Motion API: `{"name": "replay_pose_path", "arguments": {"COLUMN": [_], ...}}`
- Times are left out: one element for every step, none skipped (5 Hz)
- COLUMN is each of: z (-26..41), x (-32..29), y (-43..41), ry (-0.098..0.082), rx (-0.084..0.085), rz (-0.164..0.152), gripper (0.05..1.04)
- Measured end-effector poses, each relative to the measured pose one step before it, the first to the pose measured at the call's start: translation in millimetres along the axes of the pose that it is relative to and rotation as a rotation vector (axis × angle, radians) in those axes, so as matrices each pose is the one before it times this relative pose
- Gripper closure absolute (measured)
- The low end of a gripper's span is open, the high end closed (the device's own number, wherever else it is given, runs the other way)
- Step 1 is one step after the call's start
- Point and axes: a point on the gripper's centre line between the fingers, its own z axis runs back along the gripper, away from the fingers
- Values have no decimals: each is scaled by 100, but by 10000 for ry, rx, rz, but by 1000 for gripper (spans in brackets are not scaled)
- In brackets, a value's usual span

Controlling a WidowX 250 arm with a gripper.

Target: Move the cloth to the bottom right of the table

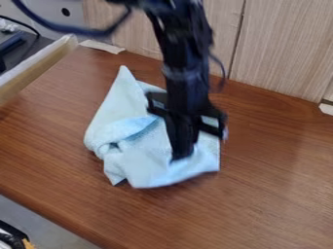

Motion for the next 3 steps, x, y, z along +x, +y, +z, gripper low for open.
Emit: {"name": "replay_pose_path", "arguments": {"z": [-2391,-1631,-438], "x": [-1668,-1373,-600], "y": [-1447,-1337,-505], "ry": [369,273,46], "rx": [72,117,208], "rz": [-754,-556,-157], "gripper": [1029,1018,958]}}
